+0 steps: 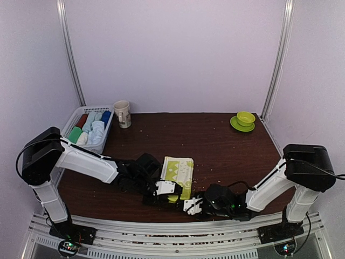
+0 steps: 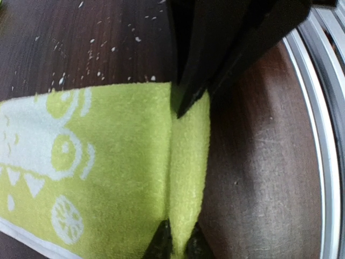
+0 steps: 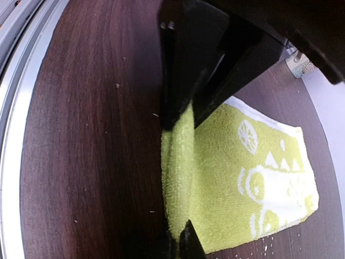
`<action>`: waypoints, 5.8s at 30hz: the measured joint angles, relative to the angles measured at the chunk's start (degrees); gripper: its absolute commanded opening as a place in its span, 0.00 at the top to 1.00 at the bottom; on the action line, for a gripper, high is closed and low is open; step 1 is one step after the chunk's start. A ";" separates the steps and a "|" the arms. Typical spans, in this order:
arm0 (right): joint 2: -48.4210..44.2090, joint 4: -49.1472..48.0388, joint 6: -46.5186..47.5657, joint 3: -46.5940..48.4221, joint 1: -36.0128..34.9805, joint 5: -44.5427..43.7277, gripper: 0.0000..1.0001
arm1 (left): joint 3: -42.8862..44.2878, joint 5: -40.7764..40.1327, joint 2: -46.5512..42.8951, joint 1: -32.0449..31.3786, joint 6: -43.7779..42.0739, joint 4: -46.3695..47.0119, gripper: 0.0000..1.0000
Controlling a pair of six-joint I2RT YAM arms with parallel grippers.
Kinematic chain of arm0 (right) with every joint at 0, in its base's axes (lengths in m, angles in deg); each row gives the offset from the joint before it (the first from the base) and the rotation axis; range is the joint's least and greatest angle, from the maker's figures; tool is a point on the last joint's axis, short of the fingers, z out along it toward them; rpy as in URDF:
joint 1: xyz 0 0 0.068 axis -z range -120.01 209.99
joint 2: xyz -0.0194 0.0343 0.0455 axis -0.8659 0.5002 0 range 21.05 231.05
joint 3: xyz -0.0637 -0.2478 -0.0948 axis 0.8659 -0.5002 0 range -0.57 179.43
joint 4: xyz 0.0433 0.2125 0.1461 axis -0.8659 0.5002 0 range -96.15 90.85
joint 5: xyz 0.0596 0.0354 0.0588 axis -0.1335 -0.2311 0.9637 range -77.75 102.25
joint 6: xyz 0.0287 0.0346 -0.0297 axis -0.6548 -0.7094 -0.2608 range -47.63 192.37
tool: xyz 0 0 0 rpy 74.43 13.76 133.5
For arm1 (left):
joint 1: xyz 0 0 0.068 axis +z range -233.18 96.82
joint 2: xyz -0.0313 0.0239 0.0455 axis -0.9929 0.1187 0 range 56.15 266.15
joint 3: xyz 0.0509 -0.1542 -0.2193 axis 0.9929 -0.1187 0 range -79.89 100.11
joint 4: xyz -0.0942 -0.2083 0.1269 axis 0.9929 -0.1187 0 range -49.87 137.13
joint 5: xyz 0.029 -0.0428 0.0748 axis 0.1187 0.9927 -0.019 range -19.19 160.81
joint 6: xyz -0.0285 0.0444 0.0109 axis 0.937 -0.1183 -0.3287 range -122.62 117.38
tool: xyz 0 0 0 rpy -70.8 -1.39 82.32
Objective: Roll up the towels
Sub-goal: Roll the towel at the center of the board.
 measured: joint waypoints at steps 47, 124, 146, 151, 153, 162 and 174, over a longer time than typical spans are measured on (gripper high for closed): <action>0.04 23.58 -31.06 12.79 20.04 31.19 1.00 | -14.88 -23.89 -11.30 -6.82 10.75 20.46 0.30; 0.50 13.90 -56.54 10.69 26.12 42.95 0.79 | -6.80 -36.35 4.39 -5.51 20.72 30.29 0.41; -12.61 23.08 -35.32 6.05 25.92 22.77 0.44 | -3.82 -32.48 4.83 -4.07 20.72 26.05 0.42; -23.06 18.21 -24.52 -2.71 21.62 19.08 0.39 | -1.01 -27.41 4.96 -2.23 20.72 21.11 0.42; -25.11 15.93 -20.65 -5.53 20.15 18.05 0.39 | 0.11 -25.40 4.96 -1.44 20.72 18.99 0.42; -23.85 12.50 -5.29 -6.36 11.76 10.32 0.39 | 7.50 -13.00 7.28 4.66 20.79 7.56 0.48; -6.97 10.84 11.17 -0.07 4.31 -9.27 0.42 | 13.79 -0.81 11.15 9.07 21.11 1.05 0.56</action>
